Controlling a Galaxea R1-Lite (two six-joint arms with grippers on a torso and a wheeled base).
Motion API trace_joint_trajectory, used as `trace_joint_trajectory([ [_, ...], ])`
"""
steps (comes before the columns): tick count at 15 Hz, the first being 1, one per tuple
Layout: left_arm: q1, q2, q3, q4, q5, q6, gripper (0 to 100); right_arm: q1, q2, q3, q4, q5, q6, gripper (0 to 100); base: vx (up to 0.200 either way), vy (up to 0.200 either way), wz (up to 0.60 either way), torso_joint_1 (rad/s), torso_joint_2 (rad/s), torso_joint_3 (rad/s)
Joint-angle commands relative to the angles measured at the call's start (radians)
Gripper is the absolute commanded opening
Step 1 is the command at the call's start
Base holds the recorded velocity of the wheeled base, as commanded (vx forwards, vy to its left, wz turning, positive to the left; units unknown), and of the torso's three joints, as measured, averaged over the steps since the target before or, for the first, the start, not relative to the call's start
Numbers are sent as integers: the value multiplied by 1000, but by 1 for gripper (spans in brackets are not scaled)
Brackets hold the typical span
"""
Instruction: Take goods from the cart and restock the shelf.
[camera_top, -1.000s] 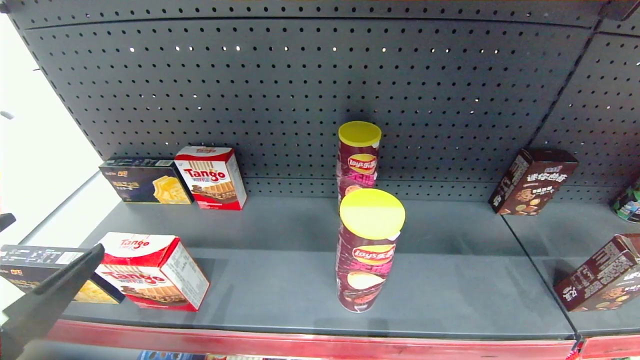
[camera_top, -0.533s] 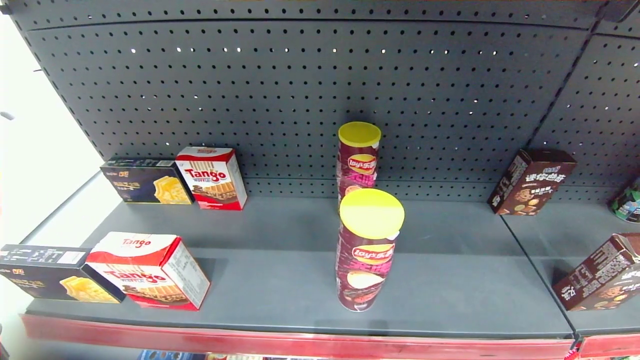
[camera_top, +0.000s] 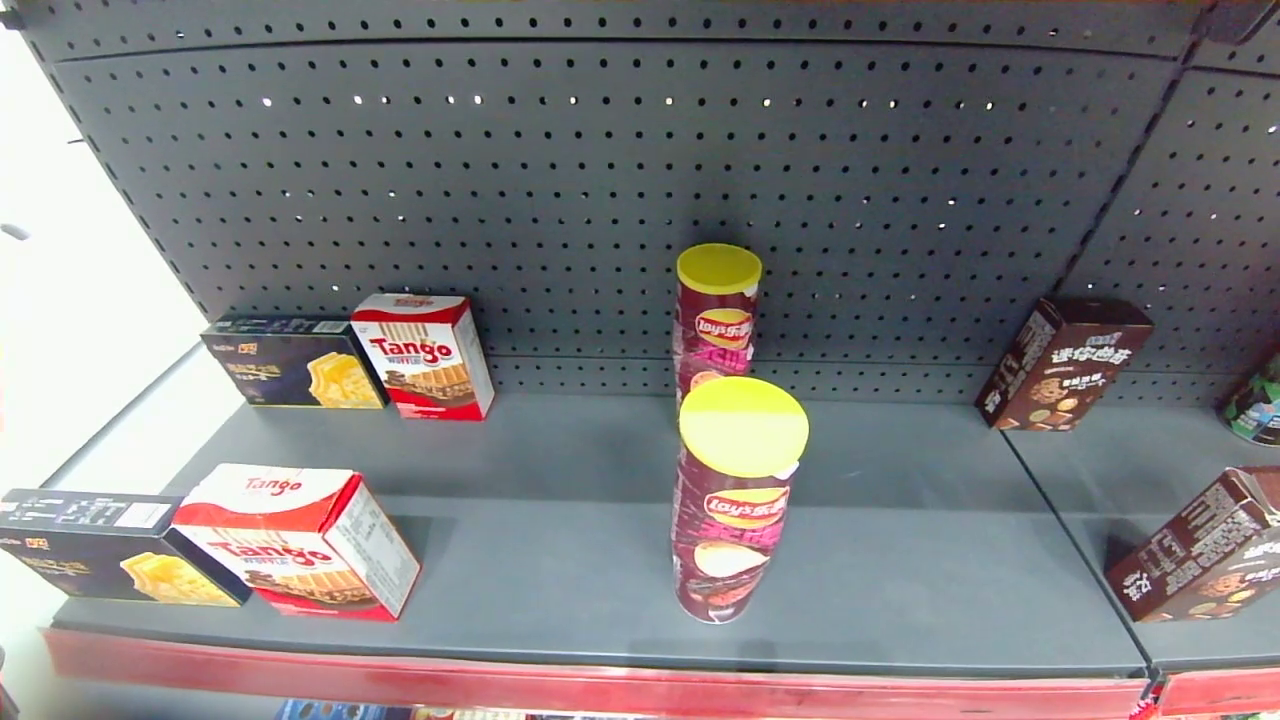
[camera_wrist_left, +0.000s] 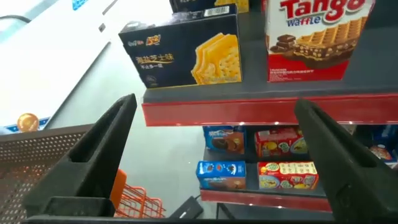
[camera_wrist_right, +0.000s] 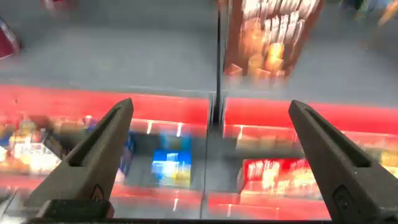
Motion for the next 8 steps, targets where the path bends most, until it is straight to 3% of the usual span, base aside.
trace_joint_trajectory([
  [1, 0, -5, 57, -22, -2, -1, 100, 0, -6, 2, -4, 2, 16, 100, 0, 0, 0, 0, 0, 0],
  [5, -3, -5, 69, -44, -63, -3, 100, 0, -7, 2, -5, 2, 17, 100, 0, 0, 0, 0, 0, 0],
  [6, -32, -5, 66, -39, -92, -3, 100, 0, -6, 2, -5, 2, 17, 100, 0, 0, 0, 0, 0, 0],
  [8, -32, 15, 66, -36, -86, -7, 100, 0, -7, 2, -5, 2, 17, 100, 0, 0, 0, 0, 0, 0],
])
